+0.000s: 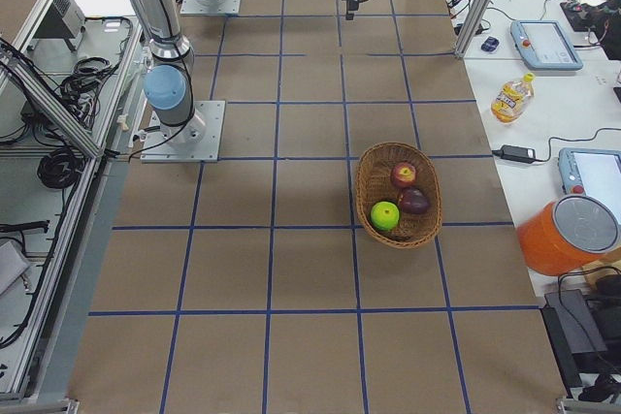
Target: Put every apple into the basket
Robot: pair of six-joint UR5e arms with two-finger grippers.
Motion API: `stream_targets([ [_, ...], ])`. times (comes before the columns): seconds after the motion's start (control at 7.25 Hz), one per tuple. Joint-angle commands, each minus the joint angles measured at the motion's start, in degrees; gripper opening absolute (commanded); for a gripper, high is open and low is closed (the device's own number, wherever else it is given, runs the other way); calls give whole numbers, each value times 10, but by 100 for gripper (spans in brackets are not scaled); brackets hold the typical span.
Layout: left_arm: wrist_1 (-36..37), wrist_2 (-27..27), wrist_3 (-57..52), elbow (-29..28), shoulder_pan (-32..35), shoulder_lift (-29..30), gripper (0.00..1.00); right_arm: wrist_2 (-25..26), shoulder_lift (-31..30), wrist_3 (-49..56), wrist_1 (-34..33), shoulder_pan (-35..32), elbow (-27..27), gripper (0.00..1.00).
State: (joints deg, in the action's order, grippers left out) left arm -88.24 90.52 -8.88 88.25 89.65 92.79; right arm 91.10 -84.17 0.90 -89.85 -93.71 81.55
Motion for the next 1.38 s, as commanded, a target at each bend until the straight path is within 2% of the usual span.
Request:
stream_targets([
  [0.0, -1, 0, -2, 0, 0, -4, 100, -1, -9, 1, -26, 2, 19, 100],
  [1.24, -2, -3, -2, -10, 3, 2, 100, 1, -11, 0, -17, 3, 24, 100],
])
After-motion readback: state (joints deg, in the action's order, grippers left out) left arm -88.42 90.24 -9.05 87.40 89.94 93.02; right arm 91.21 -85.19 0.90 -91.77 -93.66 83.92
